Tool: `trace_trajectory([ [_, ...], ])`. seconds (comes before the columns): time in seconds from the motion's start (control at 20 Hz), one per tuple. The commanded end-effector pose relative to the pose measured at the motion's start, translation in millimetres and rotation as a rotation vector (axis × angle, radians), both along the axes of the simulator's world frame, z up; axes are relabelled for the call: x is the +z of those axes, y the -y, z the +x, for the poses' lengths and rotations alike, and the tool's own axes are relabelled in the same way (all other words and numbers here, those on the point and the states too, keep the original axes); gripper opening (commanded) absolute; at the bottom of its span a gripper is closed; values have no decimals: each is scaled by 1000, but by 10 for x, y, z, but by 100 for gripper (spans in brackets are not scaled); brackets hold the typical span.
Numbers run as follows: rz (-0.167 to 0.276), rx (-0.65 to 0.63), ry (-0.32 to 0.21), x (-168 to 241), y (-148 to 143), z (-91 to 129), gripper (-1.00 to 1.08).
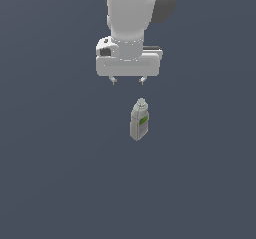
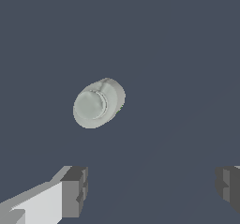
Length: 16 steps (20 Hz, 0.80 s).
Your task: Pick up the object and move it to a goal position.
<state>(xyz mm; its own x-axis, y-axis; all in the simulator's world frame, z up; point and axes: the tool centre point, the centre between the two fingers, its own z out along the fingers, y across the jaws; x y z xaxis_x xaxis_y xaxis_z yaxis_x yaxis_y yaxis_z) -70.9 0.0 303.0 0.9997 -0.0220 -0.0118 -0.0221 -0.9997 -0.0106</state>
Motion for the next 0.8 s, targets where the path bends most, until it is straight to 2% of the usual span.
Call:
trace_trajectory([
  [0.0, 0, 0, 0, 0, 0, 0, 100],
  [0.75, 4, 27, -12, 6, -92, 26, 100],
])
